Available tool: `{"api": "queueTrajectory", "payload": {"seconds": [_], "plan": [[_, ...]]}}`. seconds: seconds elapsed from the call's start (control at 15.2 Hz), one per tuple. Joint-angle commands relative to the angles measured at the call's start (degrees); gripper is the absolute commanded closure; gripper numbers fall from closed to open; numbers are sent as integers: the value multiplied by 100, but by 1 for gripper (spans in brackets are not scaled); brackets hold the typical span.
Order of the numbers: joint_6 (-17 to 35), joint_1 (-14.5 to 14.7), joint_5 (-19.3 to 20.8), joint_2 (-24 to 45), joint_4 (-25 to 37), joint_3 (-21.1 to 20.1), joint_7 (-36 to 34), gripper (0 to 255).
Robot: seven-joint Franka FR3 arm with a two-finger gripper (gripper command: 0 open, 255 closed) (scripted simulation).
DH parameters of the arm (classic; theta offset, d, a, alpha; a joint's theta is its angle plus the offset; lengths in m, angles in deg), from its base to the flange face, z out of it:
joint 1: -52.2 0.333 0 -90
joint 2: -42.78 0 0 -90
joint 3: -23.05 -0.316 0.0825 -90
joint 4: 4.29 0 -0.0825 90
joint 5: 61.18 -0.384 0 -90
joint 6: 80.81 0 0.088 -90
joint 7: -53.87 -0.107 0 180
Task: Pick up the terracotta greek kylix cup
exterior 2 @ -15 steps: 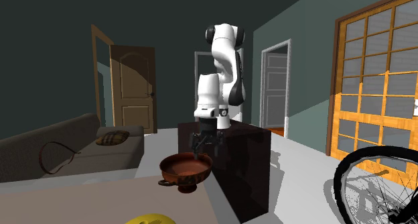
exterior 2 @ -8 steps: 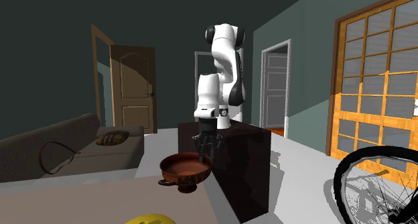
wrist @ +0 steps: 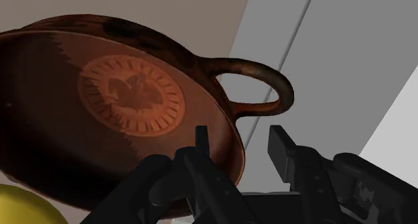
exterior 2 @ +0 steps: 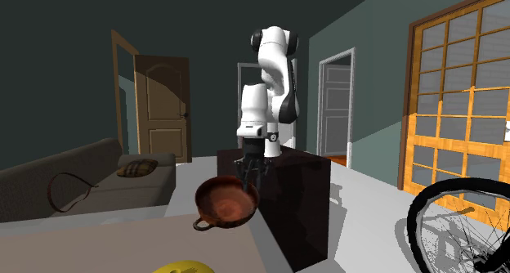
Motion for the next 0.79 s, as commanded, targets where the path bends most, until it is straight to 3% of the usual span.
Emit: {"api": "queueTrajectory", "payload": {"seconds": [0.0,0.73], "plan": [[-123,77,95,-138,-13,101,-73,255],[-684,397,603,-810,-106,518,-445,255]]}}
